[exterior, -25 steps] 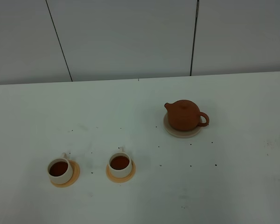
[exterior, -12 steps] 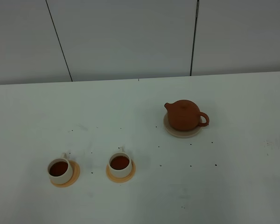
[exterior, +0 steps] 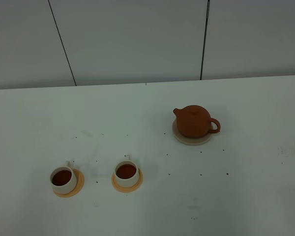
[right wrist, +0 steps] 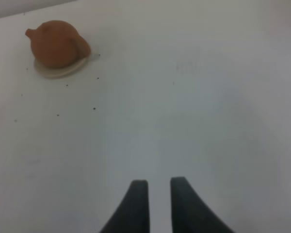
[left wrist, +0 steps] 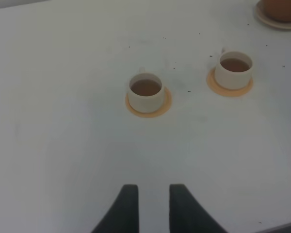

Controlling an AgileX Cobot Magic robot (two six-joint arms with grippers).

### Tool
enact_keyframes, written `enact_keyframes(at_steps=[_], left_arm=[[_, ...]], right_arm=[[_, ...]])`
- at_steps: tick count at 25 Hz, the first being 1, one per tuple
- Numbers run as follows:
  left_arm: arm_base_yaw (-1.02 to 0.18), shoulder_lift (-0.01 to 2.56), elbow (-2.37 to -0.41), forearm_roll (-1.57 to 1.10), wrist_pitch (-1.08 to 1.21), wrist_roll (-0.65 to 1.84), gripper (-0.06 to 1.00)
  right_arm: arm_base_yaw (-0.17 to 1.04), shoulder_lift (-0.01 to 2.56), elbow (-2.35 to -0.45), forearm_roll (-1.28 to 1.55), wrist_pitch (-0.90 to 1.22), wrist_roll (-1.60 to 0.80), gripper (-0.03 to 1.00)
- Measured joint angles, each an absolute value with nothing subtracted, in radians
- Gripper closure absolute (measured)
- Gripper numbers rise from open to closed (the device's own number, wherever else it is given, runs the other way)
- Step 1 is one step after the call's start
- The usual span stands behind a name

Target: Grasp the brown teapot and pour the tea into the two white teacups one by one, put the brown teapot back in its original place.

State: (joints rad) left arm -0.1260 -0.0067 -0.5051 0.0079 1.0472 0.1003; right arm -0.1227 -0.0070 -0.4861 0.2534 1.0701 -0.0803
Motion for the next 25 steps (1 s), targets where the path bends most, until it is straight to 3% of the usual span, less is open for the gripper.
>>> enact_keyframes(at_steps=[25], left_arm=[[-0.126,-0.007,-0.505,0.008,1.047,0.1,0.72]], right_arm=[[-0.123,-0.007,-0.486,0.253,1.07,-0.081,0.83]])
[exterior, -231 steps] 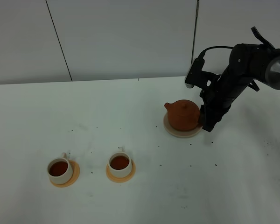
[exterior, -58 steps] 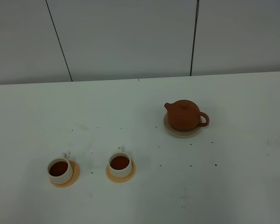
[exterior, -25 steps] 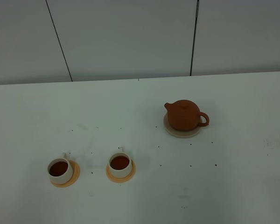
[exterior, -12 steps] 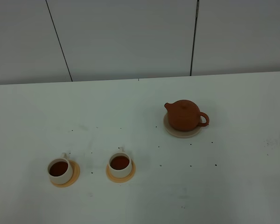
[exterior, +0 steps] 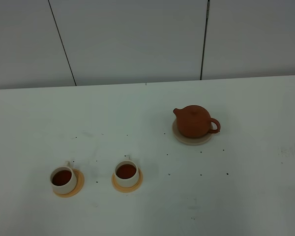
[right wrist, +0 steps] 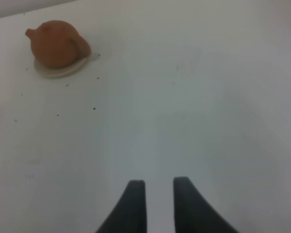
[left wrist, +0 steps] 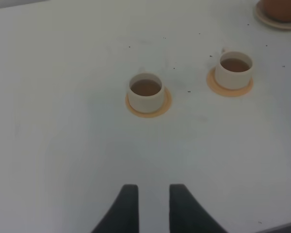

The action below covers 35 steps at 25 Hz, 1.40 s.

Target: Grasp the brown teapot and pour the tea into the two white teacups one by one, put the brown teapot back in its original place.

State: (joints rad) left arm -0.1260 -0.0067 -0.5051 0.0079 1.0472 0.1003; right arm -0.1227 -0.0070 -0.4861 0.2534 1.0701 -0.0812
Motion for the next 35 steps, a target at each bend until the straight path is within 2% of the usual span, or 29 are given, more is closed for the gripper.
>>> enact_keyframes(at_steps=[35], left_arm=[[-0.126,-0.007,-0.505,0.008,1.047,0.1,0.72]], right_arm=[[-0.123,-0.007,-0.486,0.253,1.07,-0.08,0.8]])
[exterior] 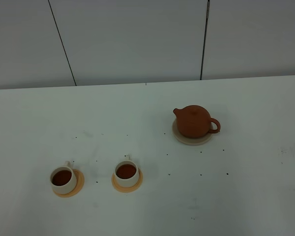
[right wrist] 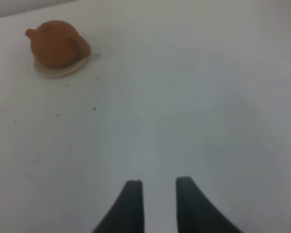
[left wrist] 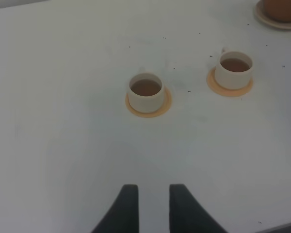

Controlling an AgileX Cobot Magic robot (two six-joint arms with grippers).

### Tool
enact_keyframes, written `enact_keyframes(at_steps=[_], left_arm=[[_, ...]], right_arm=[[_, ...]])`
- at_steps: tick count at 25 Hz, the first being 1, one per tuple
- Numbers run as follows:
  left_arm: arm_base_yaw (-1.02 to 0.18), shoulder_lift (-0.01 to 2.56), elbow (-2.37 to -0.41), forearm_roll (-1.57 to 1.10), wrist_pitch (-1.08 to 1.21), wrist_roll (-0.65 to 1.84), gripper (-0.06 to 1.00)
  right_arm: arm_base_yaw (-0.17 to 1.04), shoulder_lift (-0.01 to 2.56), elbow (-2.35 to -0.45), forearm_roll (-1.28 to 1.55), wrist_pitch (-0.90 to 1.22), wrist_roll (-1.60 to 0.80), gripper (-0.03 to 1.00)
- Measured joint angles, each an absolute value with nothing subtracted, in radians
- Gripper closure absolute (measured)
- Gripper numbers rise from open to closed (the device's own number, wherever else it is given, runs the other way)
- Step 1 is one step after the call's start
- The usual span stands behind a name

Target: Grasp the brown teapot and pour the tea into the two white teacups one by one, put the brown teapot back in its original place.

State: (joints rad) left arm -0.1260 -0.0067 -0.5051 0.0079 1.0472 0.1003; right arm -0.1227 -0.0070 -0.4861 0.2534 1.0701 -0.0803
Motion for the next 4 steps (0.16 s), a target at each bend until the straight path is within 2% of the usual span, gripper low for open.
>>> enact_keyframes(at_steps=[4], left_arm=[[-0.126,-0.007,-0.505,0.008,1.047,0.1,0.72]], right_arm=[[-0.123,-0.007,-0.486,0.253,1.07,-0.08,0.8]])
